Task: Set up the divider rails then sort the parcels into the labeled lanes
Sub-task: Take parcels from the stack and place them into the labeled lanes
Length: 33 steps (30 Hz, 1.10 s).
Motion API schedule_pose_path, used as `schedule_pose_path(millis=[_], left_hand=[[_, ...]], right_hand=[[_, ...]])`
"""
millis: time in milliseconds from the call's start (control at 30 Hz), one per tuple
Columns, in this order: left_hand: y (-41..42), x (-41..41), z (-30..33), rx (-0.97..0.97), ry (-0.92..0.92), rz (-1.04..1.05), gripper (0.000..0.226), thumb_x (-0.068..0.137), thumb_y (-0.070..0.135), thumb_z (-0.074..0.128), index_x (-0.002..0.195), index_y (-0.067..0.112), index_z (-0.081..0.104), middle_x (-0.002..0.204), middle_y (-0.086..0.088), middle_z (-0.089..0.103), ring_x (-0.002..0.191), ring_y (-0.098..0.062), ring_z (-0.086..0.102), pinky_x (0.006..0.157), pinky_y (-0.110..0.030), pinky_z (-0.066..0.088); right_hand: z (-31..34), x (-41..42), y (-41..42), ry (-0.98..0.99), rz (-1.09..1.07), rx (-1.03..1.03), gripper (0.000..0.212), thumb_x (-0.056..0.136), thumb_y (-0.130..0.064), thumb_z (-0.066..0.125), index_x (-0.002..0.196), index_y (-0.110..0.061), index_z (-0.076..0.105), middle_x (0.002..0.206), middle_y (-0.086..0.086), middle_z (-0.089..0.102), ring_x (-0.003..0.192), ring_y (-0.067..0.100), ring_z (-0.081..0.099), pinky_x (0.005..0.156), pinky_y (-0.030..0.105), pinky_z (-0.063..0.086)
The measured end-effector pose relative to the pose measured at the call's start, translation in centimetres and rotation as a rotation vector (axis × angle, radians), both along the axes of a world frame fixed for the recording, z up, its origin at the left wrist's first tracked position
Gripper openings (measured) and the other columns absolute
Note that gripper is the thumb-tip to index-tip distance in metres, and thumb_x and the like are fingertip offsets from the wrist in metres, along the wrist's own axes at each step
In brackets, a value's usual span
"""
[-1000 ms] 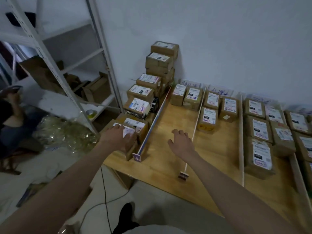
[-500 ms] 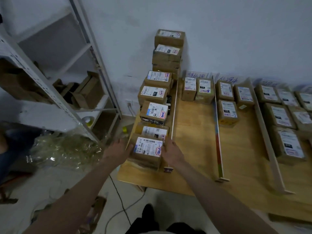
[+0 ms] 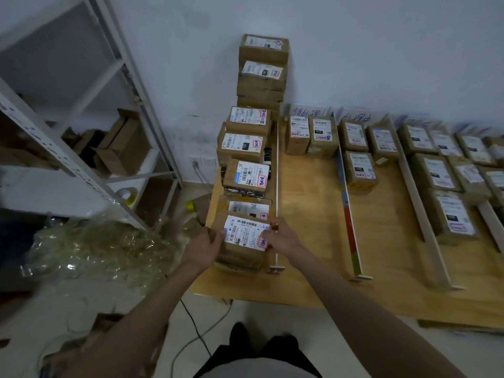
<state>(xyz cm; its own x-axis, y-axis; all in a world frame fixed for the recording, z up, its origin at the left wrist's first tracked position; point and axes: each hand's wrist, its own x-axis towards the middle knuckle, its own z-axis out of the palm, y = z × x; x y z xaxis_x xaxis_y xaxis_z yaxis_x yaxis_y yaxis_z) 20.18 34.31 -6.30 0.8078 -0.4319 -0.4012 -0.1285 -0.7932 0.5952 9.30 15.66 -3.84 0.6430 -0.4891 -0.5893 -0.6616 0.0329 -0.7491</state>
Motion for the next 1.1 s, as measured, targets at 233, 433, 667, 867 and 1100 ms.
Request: schedule_pose_path(millis=[233, 433, 667, 867, 1100], left_hand=[[-2.7, 2.3, 4.2, -0.121, -0.029, -0.084, 0.051, 0.095, 0.057, 0.051, 0.127, 0.018, 0.054, 0.110, 0.001, 0.064, 0.096, -0.021, 0.060, 0.078, -0.032, 0.046], [-6.0, 2.5, 6.1, -0.172, 0.010, -0.234, 0.052, 0.090, 0.053, 0.062, 0.128, 0.018, 0.057, 0.116, -0.003, 0.068, 0.099, -0.019, 0.066, 0.080, -0.031, 0.056], [-10.3, -0.1, 6.4, -0.183, -0.076, -0.414, 0.049, 0.096, 0.050, 0.053, 0.129, 0.014, 0.055, 0.122, -0.002, 0.063, 0.103, -0.017, 0.060, 0.075, -0.025, 0.044], [-13.4, -2.0, 5.5, -0.188, -0.105, -0.539, 0.050, 0.101, 0.052, 0.039, 0.134, 0.017, 0.053, 0.126, -0.002, 0.062, 0.105, -0.015, 0.058, 0.085, -0.030, 0.047], [-16.3, -4.0, 4.7, -0.018, -0.345, -0.724, 0.048, 0.102, 0.046, 0.040, 0.140, 0.017, 0.049, 0.139, -0.008, 0.053, 0.121, -0.026, 0.054, 0.097, -0.039, 0.047]], right_hand=[[1.9, -1.8, -1.5, -0.053, 0.001, 0.165, 0.039, 0.088, -0.035, 0.073, 0.114, -0.015, 0.051, 0.109, 0.011, 0.071, 0.092, 0.026, 0.073, 0.079, 0.045, 0.062], [3.6, -4.5, -2.8, 0.068, 0.237, -0.037, 0.048, 0.095, -0.052, 0.055, 0.115, -0.011, 0.069, 0.111, 0.004, 0.071, 0.100, 0.021, 0.067, 0.078, 0.030, 0.054], [3.0, -9.8, -4.0, -0.009, 0.010, -0.103, 0.040, 0.095, -0.048, 0.058, 0.101, -0.012, 0.074, 0.095, 0.002, 0.076, 0.089, 0.020, 0.071, 0.083, 0.037, 0.058], [2.6, -14.0, -4.7, -0.071, -0.263, -0.067, 0.031, 0.097, -0.040, 0.058, 0.099, -0.011, 0.071, 0.092, 0.002, 0.074, 0.081, 0.015, 0.068, 0.080, 0.033, 0.057], [1.3, -16.6, -7.5, 0.018, -0.416, -0.191, 0.040, 0.094, -0.048, 0.060, 0.099, -0.011, 0.073, 0.090, 0.005, 0.074, 0.083, 0.020, 0.070, 0.081, 0.041, 0.060]])
